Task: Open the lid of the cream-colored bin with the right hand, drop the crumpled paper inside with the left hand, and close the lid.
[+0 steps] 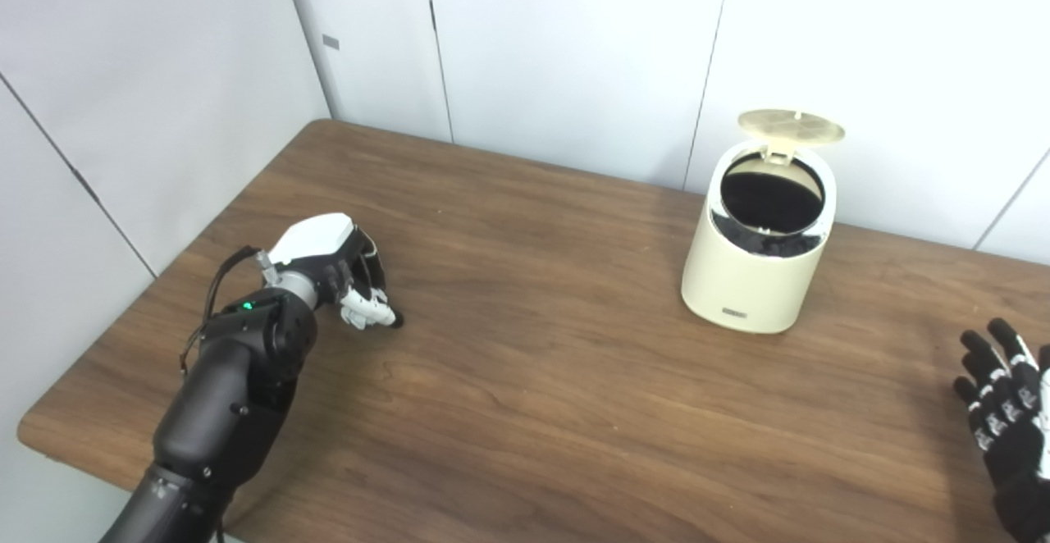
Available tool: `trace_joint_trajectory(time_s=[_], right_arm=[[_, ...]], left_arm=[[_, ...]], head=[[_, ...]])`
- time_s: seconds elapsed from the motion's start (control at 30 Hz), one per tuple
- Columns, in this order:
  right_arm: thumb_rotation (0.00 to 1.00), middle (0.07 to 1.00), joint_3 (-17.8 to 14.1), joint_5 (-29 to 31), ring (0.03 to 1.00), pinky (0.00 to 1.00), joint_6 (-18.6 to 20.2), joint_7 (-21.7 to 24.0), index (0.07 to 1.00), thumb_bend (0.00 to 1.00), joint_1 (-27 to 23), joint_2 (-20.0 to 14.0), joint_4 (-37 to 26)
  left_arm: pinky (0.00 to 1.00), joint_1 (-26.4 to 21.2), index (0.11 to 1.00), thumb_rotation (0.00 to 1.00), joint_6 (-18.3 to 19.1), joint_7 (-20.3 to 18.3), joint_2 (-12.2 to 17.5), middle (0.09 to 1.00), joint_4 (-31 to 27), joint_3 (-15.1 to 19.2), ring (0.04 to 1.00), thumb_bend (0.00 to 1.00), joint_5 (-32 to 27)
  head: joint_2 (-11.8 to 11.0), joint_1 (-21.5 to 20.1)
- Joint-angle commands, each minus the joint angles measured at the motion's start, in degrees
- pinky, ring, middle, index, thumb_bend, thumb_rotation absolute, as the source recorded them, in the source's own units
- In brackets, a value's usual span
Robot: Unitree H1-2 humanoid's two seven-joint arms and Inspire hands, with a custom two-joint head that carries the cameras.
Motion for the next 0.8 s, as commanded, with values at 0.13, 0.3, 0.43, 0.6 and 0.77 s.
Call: trace_joint_trajectory(time_s=[0.13,0.3,0.43,0.6,0.77], right_arm=[[1.00,0.926,-0.2,0.4,0.974,1.00,-3.0,0.4,0.946,0.49,-2.3,-0.1,-0.6],[1.00,0.931,-0.1,0.4,0.978,1.00,-3.7,0.5,0.949,0.49,-2.2,0.1,-0.3],[1.00,0.938,0.2,0.2,0.985,1.00,-4.3,0.8,0.957,0.51,-2.1,-0.1,0.0],[1.00,0.941,0.4,0.2,0.993,1.00,-4.7,0.5,0.964,0.51,-1.8,0.0,0.0],[1.00,0.937,0.3,0.0,0.992,1.00,-5.2,0.3,0.960,0.51,-1.7,-0.1,0.4]], left_arm=[[0.44,-2.0,0.454,0.00,0.0,0.9,-0.5,0.534,-4.2,0.7,0.463,0.50,-1.9],[0.45,-3.5,0.463,0.00,0.0,0.4,-1.1,0.518,-7.5,0.6,0.449,0.50,-3.0],[0.47,-4.8,0.463,0.00,-0.2,1.7,-1.6,0.517,-9.1,0.1,0.445,0.50,-4.2],[0.41,-6.2,0.495,0.00,-0.2,1.7,-1.4,0.492,-10.9,-0.9,0.395,0.50,-4.5],[0.44,-6.7,0.495,0.00,-0.1,1.5,-1.5,0.492,-11.7,-1.4,0.404,0.50,-4.2]], head=[[-0.1,-0.3],[-0.2,-0.8],[-0.1,-0.9],[-0.1,-1.0],[-0.1,-1.3]])
